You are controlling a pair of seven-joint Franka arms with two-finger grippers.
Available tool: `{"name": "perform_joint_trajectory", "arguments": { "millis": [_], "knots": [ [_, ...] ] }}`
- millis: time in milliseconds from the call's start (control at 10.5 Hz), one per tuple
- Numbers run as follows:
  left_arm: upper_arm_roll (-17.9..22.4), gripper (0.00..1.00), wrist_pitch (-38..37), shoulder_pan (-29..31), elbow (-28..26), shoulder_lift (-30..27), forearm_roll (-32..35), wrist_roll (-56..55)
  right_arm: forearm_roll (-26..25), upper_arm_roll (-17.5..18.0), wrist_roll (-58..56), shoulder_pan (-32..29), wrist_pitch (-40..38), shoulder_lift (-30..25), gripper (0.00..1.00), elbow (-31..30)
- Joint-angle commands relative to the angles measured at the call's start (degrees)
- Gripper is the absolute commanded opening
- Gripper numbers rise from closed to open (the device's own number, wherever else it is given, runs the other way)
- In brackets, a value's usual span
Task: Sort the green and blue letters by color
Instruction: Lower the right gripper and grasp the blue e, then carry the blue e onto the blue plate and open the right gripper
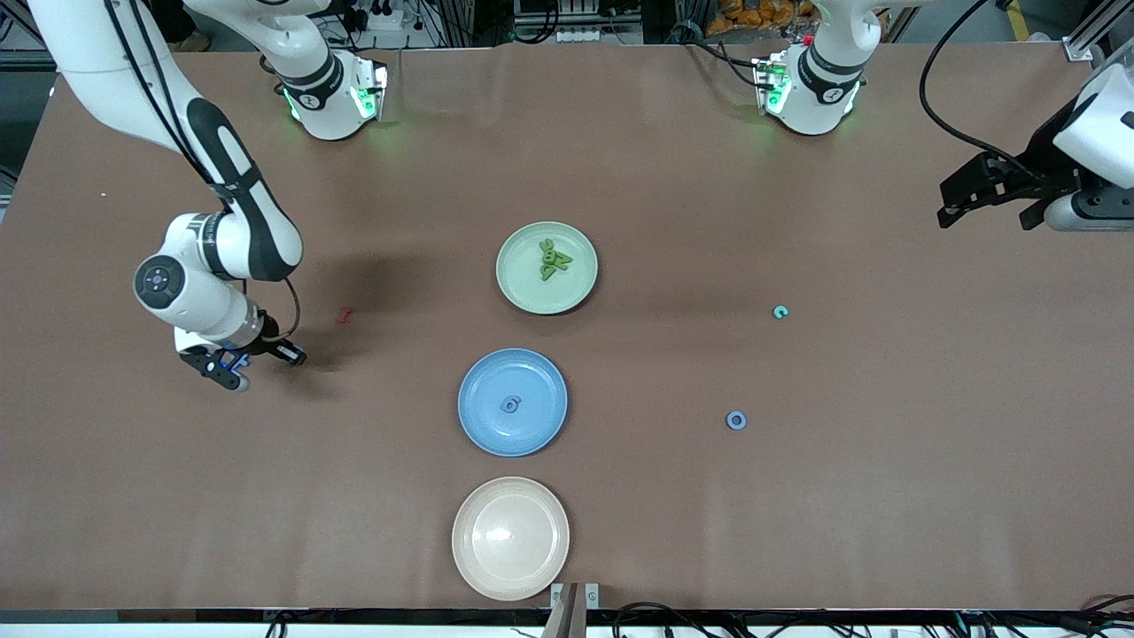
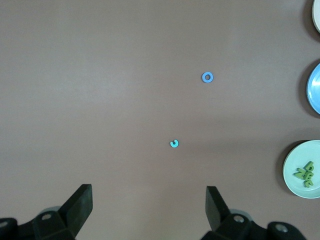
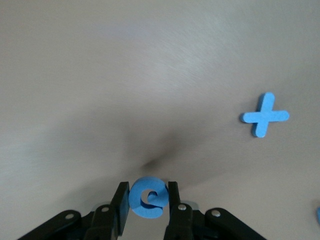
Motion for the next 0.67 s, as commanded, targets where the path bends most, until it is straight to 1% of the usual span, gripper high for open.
{"name": "perform_joint_trajectory", "arguments": {
  "millis": [0,190,381,571],
  "knots": [
    [-0.3,1.00,-0.5,-0.5,0.2,-0.3,0.1,0.4,-0.3,0.5,1.0,4.7,-7.9,-3.0,0.00,6.1],
    [-0.3,1.00,-0.5,-0.6,0.3,0.1,0.2,0.4,1.5,0.5,1.9,10.1,-7.9,-2.0,0.00,10.6],
    [-0.3,1.00,-0.3,-0.7,0.5,0.2,0.3,0.4,2.1,0.5,1.9,16.6,-7.4,0.9,0.00,15.8],
    [-0.4,1.00,-0.4,-0.5,0.4,0.2,0.3,0.4,2.2,0.5,2.2,21.7,-7.2,4.6,0.00,21.3]
  ]
}}
